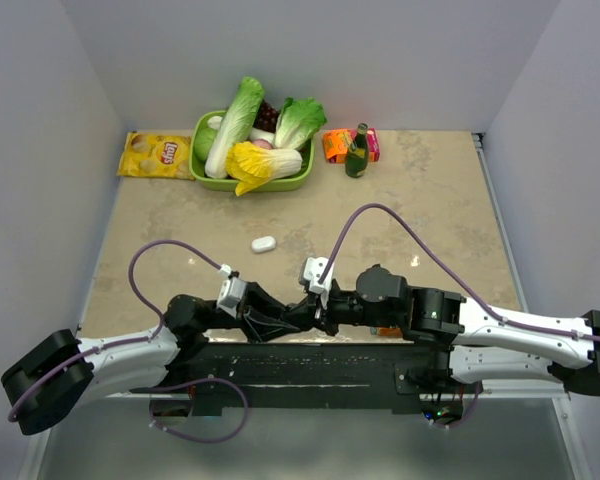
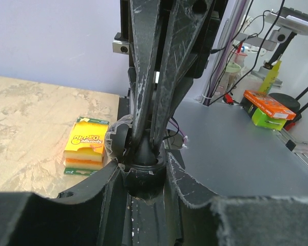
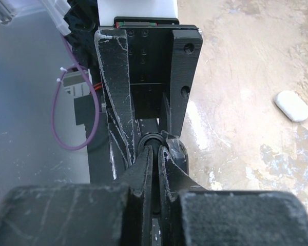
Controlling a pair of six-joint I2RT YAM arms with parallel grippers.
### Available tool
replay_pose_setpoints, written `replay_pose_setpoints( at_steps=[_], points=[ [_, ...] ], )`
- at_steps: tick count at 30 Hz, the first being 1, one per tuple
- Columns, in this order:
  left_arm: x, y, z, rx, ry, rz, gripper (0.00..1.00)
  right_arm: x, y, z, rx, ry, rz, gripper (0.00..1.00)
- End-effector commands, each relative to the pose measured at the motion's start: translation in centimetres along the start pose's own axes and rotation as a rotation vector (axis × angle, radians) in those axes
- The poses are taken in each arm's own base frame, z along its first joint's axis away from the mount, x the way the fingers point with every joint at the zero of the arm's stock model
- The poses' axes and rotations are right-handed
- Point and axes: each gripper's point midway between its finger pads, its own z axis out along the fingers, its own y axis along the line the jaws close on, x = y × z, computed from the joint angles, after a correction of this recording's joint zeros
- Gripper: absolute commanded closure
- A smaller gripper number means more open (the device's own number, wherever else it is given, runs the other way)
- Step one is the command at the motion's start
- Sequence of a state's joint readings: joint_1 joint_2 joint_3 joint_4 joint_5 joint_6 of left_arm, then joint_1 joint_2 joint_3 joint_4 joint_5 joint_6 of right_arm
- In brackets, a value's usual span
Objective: Insert the wireless bluetooth earbuds into the charging case
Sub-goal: Place the earbud in the charging case.
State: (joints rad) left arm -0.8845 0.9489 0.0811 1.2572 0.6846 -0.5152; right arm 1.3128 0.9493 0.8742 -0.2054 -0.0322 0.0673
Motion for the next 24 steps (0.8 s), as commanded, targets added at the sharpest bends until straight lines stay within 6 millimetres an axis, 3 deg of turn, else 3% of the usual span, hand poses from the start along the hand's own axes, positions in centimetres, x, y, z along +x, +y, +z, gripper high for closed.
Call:
replay_pose_setpoints(
  at_steps=[1, 7, 11, 14, 18, 20, 24],
  points=[
    [-3.3, -0.5, 0.9, 0.026, -0.096, 0.091, 1.00, 0.4, 0.3, 0.4, -0.001, 0.017, -0.001, 1.00],
    [-3.2, -0.5, 0.9, 0.022, -0.096, 0.091, 1.00, 0.1, 0.1, 0.3, 0.014, 0.015, 0.001, 1.00],
    [-3.0, -0.4, 0.8, 0.017, -0.090, 0.087, 1.00, -1.6, -0.4, -0.5, 0.054, -0.052, 0.030, 0.63],
    [-2.7, -0.1, 0.7, 0.007, -0.083, 0.082, 1.00, -4.5, -0.9, -1.8, 0.090, -0.150, 0.060, 0.52],
    [-2.3, 0.0, 0.6, -0.001, -0.078, 0.074, 1.00, -8.8, -1.3, -4.4, 0.119, -0.286, 0.081, 0.45],
    [-2.1, 0.2, 0.6, -0.007, -0.076, 0.072, 1.00, -10.0, -2.1, -5.8, 0.164, -0.338, 0.096, 0.44],
    [-2.1, 0.1, 0.6, -0.009, -0.076, 0.068, 1.00, -9.4, -5.2, -7.4, 0.340, -0.365, 0.140, 0.44]
  ],
)
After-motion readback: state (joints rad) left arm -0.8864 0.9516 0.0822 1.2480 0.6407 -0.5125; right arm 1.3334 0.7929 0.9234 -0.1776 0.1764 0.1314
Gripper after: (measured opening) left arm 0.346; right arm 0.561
